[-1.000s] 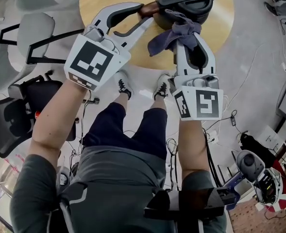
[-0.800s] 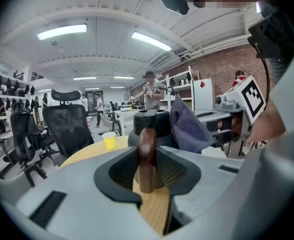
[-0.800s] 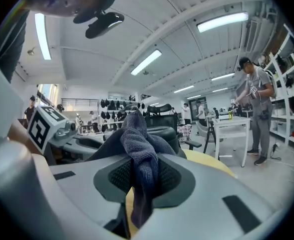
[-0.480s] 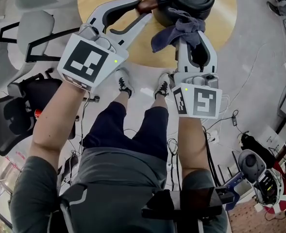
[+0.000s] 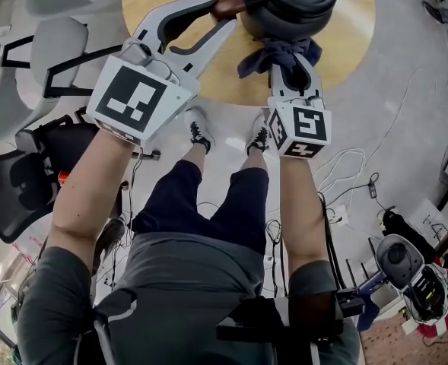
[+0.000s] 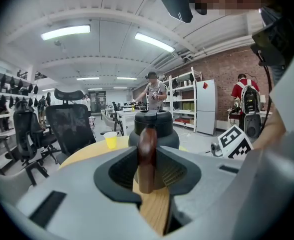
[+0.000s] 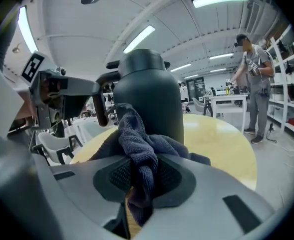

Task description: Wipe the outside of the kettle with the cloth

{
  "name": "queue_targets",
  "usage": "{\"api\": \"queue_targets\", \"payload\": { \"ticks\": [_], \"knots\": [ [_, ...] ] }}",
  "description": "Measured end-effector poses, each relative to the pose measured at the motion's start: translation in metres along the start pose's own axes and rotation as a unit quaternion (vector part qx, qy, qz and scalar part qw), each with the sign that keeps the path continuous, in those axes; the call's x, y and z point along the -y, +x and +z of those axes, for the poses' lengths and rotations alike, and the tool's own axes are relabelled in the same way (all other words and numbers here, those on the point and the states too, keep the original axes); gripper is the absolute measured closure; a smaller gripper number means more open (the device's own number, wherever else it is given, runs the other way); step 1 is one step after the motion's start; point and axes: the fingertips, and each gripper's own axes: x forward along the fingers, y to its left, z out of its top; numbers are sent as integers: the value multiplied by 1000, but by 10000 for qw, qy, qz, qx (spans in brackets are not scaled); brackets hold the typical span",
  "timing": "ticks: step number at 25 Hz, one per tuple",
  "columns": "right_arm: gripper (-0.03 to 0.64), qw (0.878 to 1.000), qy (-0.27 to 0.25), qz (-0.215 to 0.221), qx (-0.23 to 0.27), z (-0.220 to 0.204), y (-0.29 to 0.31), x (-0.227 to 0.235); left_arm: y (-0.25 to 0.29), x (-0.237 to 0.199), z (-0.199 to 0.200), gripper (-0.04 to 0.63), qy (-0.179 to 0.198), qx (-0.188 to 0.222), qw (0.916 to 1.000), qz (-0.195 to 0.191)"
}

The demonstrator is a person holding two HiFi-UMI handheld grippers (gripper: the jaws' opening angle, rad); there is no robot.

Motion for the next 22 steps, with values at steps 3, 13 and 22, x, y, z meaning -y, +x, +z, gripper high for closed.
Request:
{"api": "queue_targets", "payload": {
  "ticks": [3,13,22],
  "knots": [
    [522,9999,-37,-22,-134,-3,4,3,1,0,0,480,-23,8,10000,18],
    [522,9971,-121,251,703,94,-47,7,0,2,-2,477,-142,12,9998,159],
    [522,9920,-389,539,1072,145,-46,12,0,3,-4,469,-481,-20,9984,280]
  ]
}}
